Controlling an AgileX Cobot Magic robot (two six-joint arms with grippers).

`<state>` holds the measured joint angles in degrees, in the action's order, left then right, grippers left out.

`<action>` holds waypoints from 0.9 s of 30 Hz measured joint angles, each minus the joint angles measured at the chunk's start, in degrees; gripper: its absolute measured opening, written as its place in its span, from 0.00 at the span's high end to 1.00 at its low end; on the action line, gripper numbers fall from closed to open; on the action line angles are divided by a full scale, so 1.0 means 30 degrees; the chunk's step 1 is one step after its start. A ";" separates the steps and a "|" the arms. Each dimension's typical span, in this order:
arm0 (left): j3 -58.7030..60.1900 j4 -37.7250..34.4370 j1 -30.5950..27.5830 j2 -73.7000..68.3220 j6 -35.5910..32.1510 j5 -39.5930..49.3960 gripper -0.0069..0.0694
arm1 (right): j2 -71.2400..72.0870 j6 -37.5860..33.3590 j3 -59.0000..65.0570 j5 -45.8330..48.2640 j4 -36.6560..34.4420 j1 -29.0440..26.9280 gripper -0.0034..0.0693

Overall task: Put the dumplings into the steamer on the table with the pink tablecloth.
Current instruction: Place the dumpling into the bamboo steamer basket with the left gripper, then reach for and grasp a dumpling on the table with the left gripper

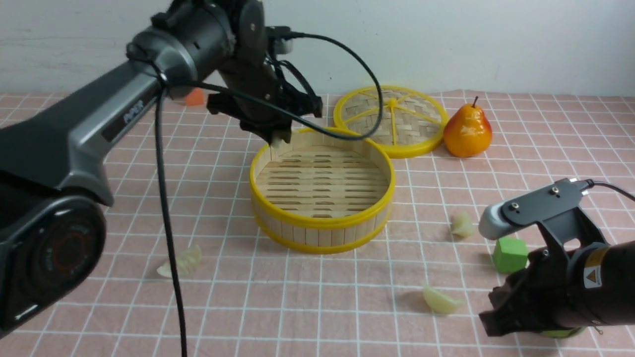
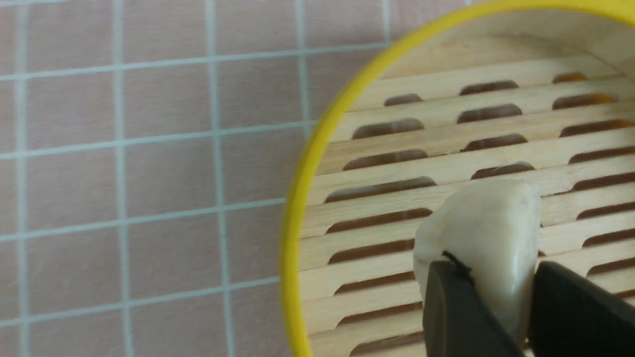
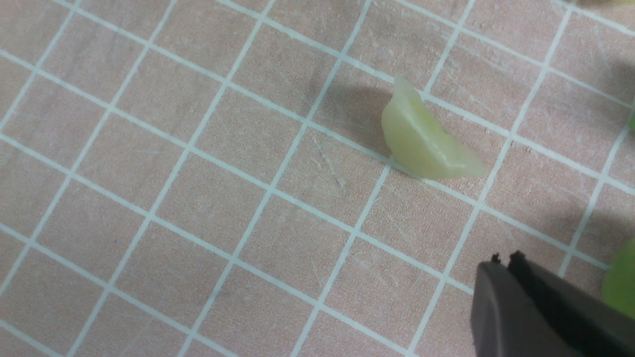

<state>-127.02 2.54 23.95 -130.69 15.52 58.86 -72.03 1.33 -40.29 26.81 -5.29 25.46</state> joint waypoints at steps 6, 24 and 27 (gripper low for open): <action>0.0112 0.2031 0.0294 -0.2583 -0.0208 -0.1714 0.66 | 0.0000 -0.0016 0.0000 -0.0033 0.0000 0.0000 0.91; 0.2402 0.1956 -0.0436 0.5539 -0.1318 0.3737 0.42 | -0.0007 -0.0808 0.0000 0.1260 0.0017 0.0000 0.91; 0.6417 0.1414 -0.1170 0.6573 -0.1408 0.3748 0.46 | -0.0007 -0.0805 0.0000 0.1277 -0.0022 0.0000 0.91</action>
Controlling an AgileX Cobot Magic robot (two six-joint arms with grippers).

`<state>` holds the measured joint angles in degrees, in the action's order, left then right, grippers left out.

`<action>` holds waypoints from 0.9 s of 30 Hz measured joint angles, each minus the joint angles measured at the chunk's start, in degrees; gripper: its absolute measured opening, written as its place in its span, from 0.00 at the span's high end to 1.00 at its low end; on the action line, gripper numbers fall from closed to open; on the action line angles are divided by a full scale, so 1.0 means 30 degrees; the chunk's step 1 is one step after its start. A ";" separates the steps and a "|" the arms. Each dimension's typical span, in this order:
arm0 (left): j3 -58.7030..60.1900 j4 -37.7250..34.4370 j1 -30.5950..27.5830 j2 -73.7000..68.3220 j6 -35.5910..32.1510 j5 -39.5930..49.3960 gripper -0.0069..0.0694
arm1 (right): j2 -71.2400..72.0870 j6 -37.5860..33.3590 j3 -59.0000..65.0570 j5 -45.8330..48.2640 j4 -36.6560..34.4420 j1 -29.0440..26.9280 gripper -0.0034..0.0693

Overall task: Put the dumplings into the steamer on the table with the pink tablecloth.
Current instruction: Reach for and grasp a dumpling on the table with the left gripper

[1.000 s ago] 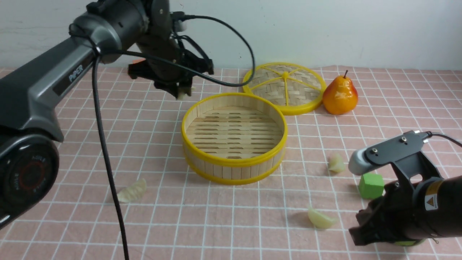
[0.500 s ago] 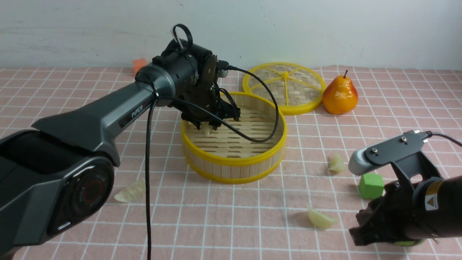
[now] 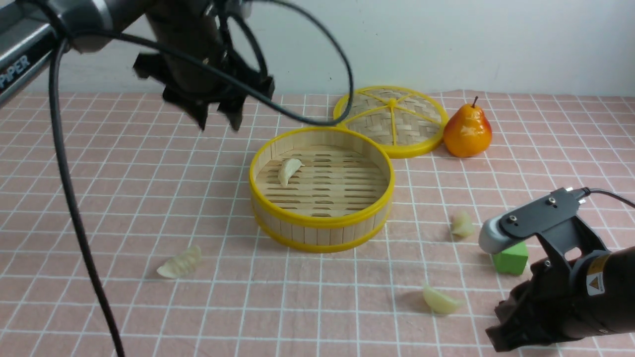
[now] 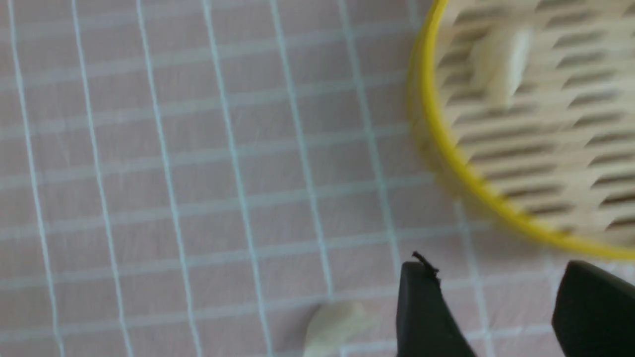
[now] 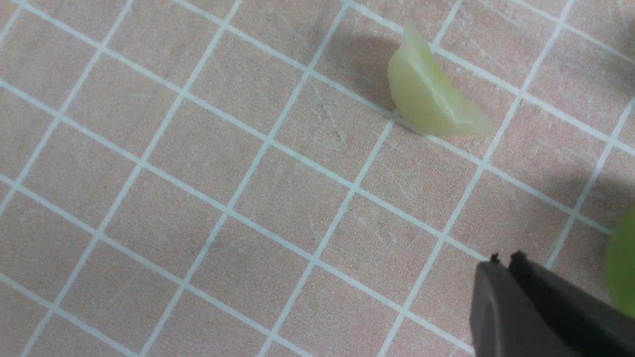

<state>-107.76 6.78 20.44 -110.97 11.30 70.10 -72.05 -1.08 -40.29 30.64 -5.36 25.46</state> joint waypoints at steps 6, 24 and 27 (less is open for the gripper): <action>0.9186 0.0416 -0.0471 0.2126 -0.0192 -0.4312 0.48 | 0.0000 0.0000 0.0000 -0.0129 -0.0098 0.0000 0.91; 1.1990 0.2508 -0.0453 -0.0164 -0.0311 -1.0887 0.37 | 0.0000 -0.0022 0.0000 -0.0514 -0.0390 0.0000 0.91; 1.1931 0.2508 -0.0453 -0.0184 0.0095 -1.0691 0.48 | 0.0000 -0.0064 0.0000 -0.0494 -0.0390 0.0000 0.91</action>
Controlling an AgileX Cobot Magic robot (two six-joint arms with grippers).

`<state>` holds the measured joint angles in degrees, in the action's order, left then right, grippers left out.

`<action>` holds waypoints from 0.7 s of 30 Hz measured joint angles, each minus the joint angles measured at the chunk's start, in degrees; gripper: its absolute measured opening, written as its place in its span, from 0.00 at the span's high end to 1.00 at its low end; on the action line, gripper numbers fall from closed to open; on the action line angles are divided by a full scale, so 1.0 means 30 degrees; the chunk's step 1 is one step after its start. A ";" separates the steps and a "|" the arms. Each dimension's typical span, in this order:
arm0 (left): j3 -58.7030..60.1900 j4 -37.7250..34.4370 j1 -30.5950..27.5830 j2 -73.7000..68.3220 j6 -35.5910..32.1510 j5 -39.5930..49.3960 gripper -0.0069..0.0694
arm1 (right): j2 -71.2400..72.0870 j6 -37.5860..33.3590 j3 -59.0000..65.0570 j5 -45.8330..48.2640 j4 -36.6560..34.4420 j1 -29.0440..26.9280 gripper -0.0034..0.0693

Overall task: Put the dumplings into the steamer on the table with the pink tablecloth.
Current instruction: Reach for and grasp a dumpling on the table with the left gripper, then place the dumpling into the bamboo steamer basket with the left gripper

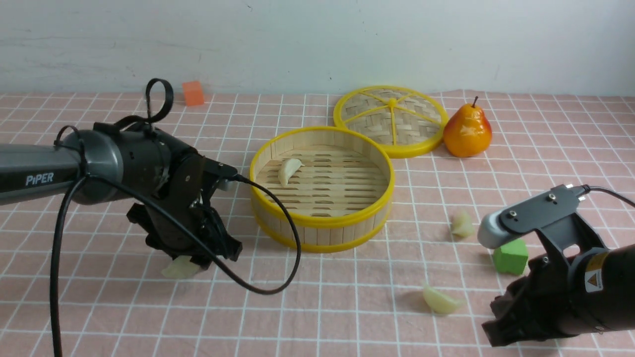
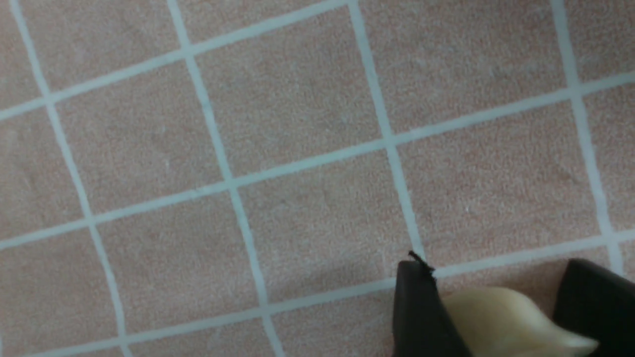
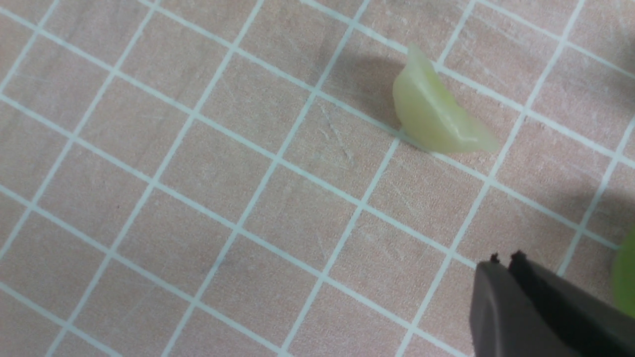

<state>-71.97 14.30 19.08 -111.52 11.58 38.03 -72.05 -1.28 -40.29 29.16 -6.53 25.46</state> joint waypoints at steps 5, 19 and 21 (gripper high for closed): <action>-0.0072 0.0129 0.0000 0.0053 0.1483 0.0795 0.54 | 0.0000 0.0000 0.0000 0.0000 0.0000 0.0000 0.91; -0.6565 -0.4767 0.1040 0.1988 -0.0319 0.3187 0.55 | 0.0000 0.0000 0.0000 -0.0560 0.0000 0.0000 0.91; -0.7476 -0.4930 0.1649 0.1509 -0.0704 0.2445 0.55 | 0.0000 0.0000 0.0000 -0.0595 -0.0020 0.0000 0.91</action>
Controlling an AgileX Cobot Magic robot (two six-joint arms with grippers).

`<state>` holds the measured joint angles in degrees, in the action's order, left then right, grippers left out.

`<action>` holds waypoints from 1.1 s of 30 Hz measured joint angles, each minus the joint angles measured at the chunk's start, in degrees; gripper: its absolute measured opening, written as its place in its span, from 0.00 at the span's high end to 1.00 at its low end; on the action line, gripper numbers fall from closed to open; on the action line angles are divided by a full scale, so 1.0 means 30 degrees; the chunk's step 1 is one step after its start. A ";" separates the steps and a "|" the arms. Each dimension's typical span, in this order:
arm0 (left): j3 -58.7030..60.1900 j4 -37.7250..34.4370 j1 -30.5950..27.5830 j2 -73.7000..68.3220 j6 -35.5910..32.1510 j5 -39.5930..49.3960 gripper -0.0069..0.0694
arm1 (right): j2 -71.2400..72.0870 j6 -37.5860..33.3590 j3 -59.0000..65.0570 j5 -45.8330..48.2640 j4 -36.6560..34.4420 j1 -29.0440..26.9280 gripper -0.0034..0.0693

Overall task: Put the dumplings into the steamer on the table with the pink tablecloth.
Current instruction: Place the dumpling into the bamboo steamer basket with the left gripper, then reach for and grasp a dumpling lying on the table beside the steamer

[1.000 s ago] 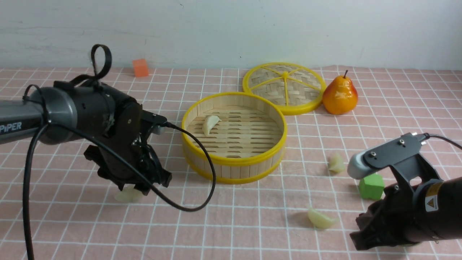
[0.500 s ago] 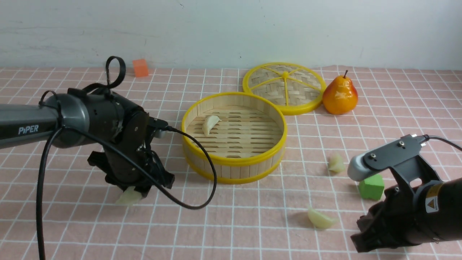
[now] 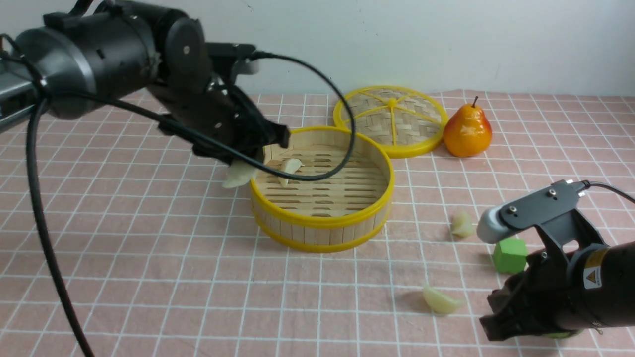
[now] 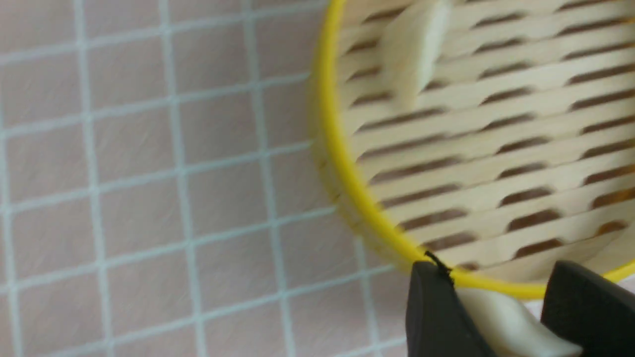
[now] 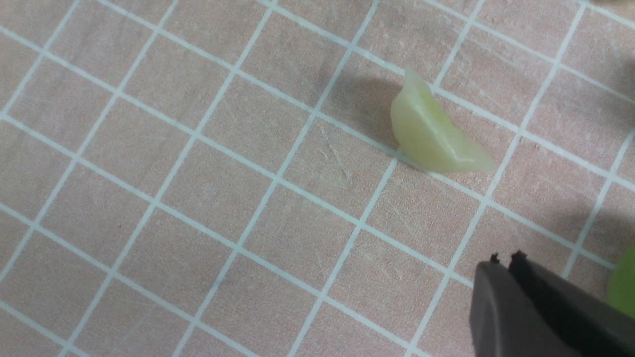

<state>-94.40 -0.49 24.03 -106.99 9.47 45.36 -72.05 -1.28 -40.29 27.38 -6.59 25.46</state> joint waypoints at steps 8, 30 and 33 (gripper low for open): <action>-0.0708 -0.0156 0.0862 -0.3915 -0.0134 -0.2954 0.55 | 0.0000 -0.0061 0.0000 0.0293 0.0004 0.0000 0.91; 0.0314 0.1565 0.0937 0.7566 -0.0204 0.2513 0.66 | -0.8105 0.0068 -0.7861 0.2068 -0.1496 -0.4621 0.40; 0.2316 0.1787 0.0937 1.0899 -0.0204 0.2914 0.78 | -0.9731 0.0068 -0.8966 0.1679 -0.1519 -0.4621 0.39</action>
<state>-87.45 4.87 26.84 -74.30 8.86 54.10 -101.25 -1.07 -67.19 32.41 -11.14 11.60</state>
